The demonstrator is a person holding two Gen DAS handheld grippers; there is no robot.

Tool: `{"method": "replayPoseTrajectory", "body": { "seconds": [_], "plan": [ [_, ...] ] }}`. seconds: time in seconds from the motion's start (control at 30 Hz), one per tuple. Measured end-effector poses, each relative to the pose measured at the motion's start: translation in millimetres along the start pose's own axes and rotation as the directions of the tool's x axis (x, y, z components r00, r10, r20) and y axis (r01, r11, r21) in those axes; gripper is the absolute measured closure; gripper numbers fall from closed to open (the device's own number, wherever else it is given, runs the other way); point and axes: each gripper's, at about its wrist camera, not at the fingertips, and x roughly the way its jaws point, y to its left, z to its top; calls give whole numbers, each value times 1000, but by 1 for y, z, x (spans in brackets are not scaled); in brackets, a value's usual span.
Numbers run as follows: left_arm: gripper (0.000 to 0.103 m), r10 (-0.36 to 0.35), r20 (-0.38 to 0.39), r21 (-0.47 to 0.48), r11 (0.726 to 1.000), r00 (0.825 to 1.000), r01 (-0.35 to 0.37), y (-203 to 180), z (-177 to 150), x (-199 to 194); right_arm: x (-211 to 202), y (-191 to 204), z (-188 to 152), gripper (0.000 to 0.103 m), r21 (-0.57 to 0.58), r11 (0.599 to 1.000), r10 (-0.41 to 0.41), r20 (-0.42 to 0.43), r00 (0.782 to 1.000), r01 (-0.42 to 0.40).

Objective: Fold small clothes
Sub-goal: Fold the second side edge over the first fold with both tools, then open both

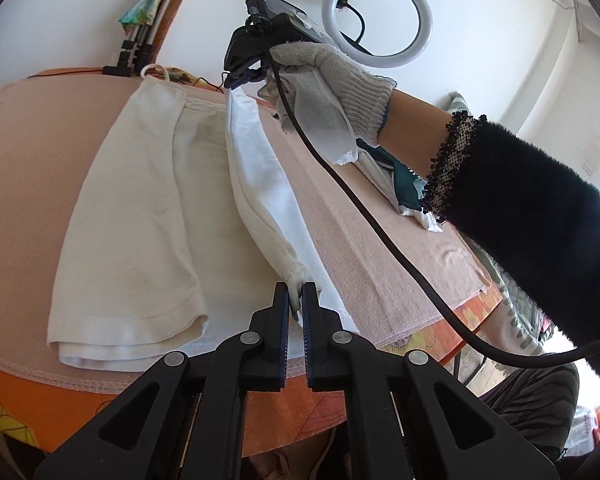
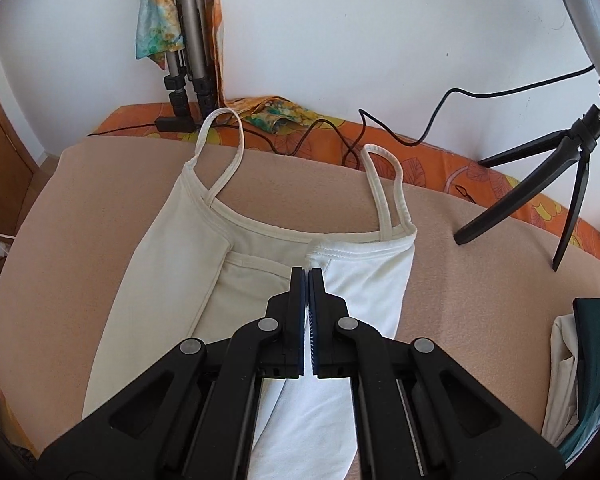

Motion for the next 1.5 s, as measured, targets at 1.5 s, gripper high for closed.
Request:
{"method": "replayPoseTrajectory", "body": {
  "seconds": [1.5],
  "plan": [
    [100, 11, -6, -46, 999, 1000, -11, 20, -14, -7, 39, 18, 13, 97, 14, 999, -51, -83, 995, 52]
  ]
}}
